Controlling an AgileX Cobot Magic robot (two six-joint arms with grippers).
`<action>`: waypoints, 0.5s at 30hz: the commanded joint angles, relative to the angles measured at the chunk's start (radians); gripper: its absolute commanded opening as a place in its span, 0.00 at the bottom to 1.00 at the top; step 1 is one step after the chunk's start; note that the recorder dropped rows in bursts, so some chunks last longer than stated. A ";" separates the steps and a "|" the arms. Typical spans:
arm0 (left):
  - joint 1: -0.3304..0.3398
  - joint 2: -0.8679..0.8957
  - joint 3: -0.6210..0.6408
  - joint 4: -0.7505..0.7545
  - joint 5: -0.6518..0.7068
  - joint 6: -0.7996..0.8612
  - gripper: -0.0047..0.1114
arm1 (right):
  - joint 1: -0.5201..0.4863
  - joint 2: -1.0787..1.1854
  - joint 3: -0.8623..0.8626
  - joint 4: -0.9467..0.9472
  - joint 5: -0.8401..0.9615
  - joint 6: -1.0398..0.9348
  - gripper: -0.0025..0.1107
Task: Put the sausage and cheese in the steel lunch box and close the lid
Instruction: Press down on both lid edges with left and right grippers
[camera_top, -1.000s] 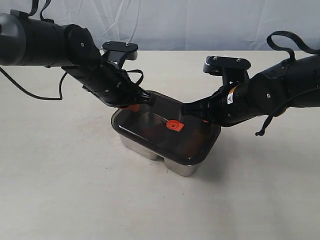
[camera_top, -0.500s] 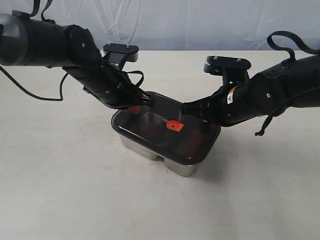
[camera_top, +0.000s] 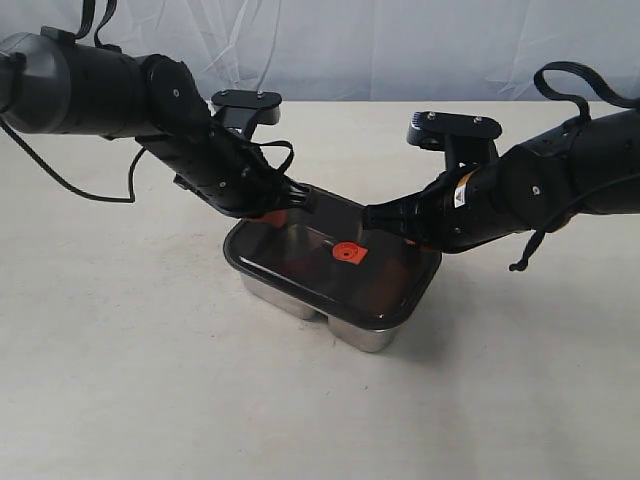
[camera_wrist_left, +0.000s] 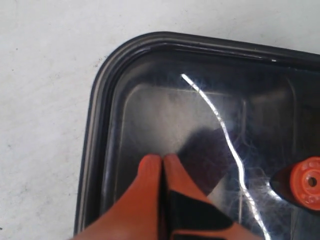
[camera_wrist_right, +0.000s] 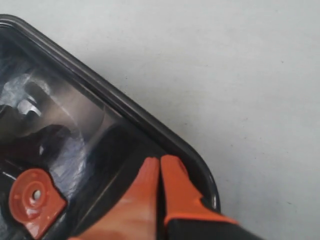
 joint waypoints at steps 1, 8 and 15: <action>-0.004 0.045 0.025 0.008 0.061 0.001 0.04 | 0.004 0.013 0.006 0.006 0.077 -0.006 0.02; -0.004 0.045 0.025 -0.017 0.057 0.001 0.04 | 0.064 0.011 0.008 0.006 0.116 -0.029 0.02; -0.004 0.028 0.025 -0.019 0.045 0.046 0.04 | 0.073 -0.017 0.008 0.003 0.114 -0.029 0.02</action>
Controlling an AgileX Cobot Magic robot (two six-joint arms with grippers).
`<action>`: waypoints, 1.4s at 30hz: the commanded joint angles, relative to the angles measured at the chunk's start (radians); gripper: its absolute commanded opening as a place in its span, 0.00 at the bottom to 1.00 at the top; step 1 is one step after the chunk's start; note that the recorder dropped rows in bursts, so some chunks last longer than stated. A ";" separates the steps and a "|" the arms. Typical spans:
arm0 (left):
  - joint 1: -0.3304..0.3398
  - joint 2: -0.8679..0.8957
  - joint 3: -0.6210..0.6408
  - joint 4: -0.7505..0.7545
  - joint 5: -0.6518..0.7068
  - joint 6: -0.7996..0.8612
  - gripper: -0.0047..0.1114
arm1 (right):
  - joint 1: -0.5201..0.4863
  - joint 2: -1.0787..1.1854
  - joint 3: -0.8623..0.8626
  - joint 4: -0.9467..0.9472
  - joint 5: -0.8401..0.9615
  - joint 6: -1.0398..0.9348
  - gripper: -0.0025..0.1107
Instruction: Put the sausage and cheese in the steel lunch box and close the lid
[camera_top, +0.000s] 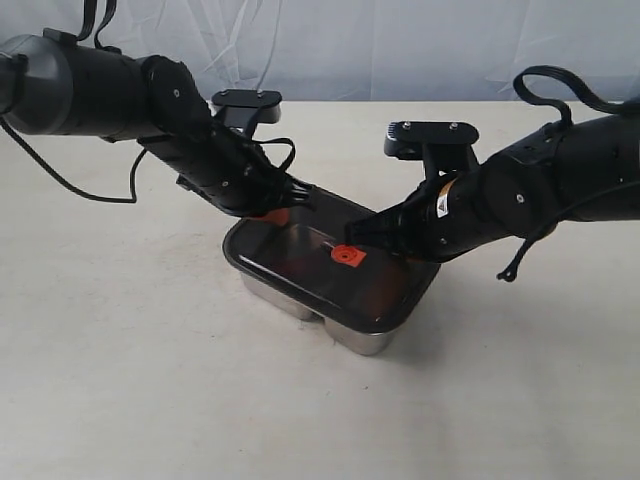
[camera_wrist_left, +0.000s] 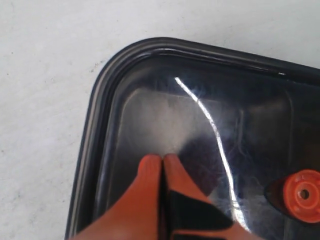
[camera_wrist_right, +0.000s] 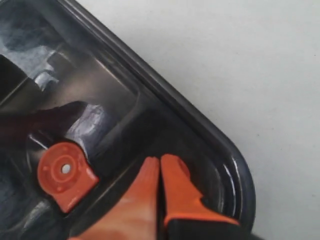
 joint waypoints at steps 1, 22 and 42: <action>-0.004 -0.010 0.025 0.025 0.049 0.034 0.04 | 0.005 -0.057 0.013 -0.009 0.060 -0.004 0.02; -0.002 -0.958 0.687 0.050 -0.512 0.005 0.04 | -0.035 -0.874 0.331 0.002 0.287 0.022 0.02; -0.002 -0.968 0.719 0.151 -0.289 0.009 0.04 | -0.446 -1.156 0.436 -0.079 0.024 -0.050 0.02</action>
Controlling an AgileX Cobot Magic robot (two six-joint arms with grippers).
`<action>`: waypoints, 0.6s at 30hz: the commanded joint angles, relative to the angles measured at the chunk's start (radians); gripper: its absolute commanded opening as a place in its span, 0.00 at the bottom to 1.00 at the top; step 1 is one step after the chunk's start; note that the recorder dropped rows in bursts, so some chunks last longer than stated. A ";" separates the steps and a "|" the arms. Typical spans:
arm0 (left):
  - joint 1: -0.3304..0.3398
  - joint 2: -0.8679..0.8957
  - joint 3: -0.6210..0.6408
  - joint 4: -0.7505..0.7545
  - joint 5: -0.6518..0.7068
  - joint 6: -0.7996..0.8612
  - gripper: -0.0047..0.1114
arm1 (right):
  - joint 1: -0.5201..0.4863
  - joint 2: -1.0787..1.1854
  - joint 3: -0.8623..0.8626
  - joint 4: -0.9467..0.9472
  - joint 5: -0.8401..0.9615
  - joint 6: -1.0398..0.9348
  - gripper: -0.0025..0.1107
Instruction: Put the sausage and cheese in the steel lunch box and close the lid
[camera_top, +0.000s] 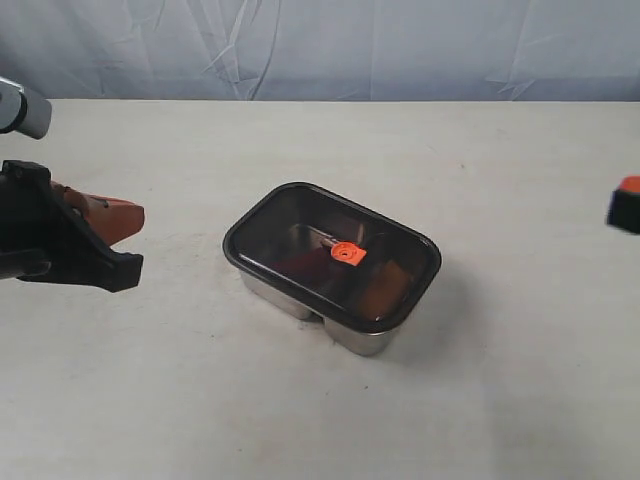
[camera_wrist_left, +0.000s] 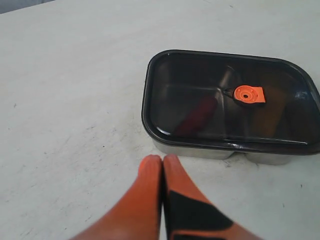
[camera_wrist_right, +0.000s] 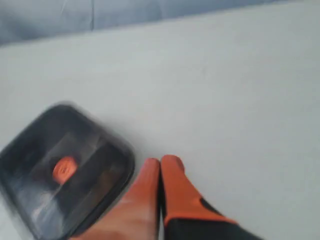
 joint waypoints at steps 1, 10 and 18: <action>-0.002 -0.006 0.003 0.019 -0.005 -0.004 0.04 | -0.270 -0.173 0.113 -0.022 -0.183 -0.018 0.02; -0.002 -0.006 0.003 0.019 -0.005 -0.004 0.04 | -0.454 -0.449 0.280 -0.027 -0.102 -0.072 0.02; -0.002 -0.006 0.003 0.019 -0.005 -0.002 0.04 | -0.454 -0.566 0.389 -0.040 -0.056 -0.187 0.02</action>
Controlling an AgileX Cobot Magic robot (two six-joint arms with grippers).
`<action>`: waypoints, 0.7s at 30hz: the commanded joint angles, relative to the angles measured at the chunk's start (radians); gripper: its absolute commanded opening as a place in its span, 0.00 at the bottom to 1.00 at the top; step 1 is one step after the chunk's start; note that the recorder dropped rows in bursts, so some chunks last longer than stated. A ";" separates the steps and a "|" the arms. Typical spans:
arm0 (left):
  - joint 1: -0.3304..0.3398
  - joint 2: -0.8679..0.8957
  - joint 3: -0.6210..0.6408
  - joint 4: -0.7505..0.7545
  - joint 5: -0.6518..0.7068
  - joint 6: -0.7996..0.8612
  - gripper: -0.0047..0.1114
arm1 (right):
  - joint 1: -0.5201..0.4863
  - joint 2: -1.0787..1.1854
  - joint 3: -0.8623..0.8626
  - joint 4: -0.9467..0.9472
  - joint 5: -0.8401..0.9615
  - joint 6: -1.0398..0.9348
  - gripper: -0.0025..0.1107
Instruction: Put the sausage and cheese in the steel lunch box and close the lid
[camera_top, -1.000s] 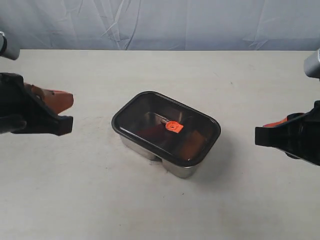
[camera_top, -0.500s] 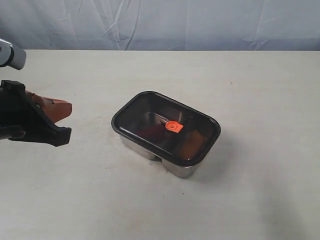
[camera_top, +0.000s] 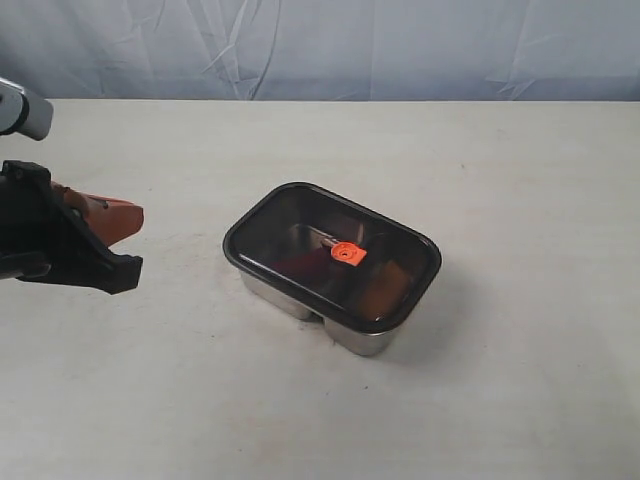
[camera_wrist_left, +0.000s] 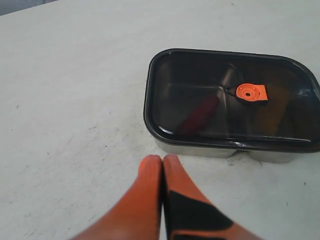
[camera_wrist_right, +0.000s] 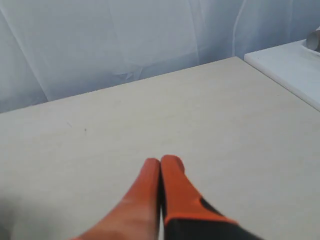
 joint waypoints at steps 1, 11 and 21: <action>-0.002 -0.006 0.003 0.003 -0.007 -0.002 0.04 | -0.008 -0.054 0.035 0.012 0.052 -0.106 0.02; -0.002 -0.006 0.003 0.003 -0.007 -0.002 0.04 | -0.034 -0.113 0.092 0.052 0.040 -0.168 0.02; -0.002 -0.006 0.003 0.003 -0.007 -0.002 0.04 | -0.034 -0.164 0.137 0.100 0.004 -0.197 0.02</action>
